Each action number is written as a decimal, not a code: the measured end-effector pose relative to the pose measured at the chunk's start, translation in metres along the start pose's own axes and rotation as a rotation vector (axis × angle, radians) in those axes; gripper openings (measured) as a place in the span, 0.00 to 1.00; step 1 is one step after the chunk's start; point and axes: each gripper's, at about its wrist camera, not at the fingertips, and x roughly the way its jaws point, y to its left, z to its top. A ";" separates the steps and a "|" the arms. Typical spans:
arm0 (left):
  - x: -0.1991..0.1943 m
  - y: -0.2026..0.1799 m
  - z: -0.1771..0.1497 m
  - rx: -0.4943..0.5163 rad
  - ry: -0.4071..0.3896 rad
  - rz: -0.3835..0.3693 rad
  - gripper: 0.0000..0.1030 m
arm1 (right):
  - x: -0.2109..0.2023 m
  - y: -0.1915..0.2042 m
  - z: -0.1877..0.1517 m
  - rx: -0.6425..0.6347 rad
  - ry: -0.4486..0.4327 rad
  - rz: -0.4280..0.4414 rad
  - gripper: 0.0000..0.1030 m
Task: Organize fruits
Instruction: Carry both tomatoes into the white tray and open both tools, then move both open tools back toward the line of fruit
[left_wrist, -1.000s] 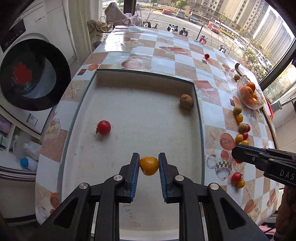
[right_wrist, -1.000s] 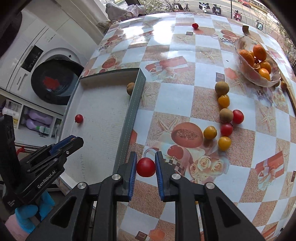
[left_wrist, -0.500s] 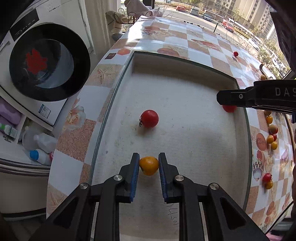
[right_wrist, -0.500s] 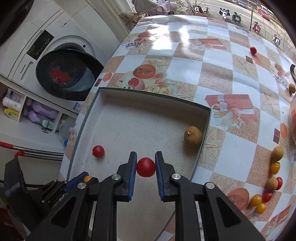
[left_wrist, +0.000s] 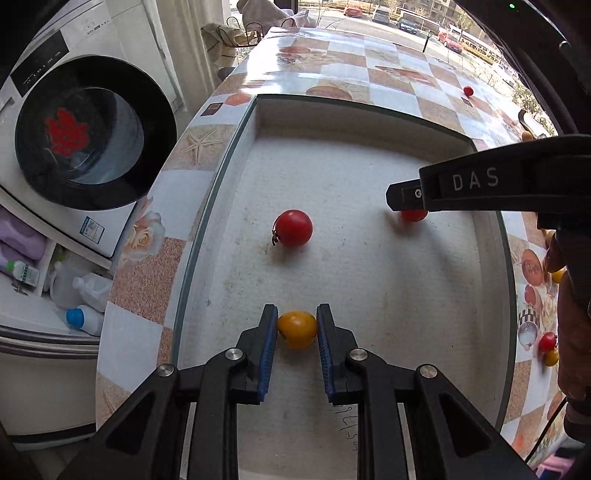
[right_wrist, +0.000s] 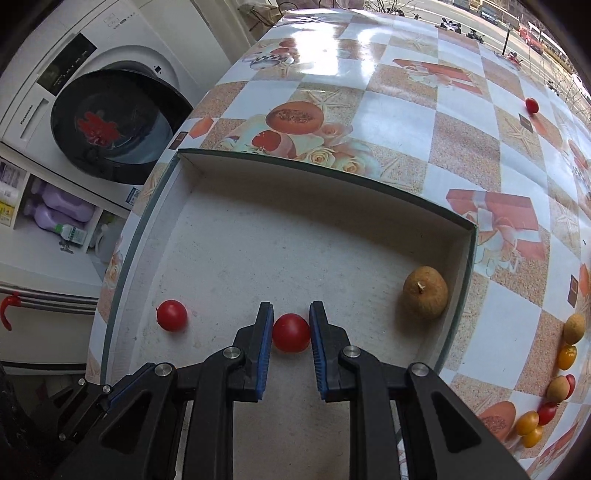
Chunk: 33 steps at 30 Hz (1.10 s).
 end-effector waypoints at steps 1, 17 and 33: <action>0.000 -0.001 0.000 0.005 0.004 0.004 0.22 | 0.000 0.001 0.000 -0.010 0.000 -0.004 0.22; -0.007 -0.008 -0.001 0.089 -0.023 0.032 0.68 | -0.030 -0.004 -0.003 0.018 -0.030 0.103 0.71; -0.025 -0.036 0.003 0.148 -0.041 0.011 0.86 | -0.090 -0.043 -0.023 0.135 -0.159 0.115 0.92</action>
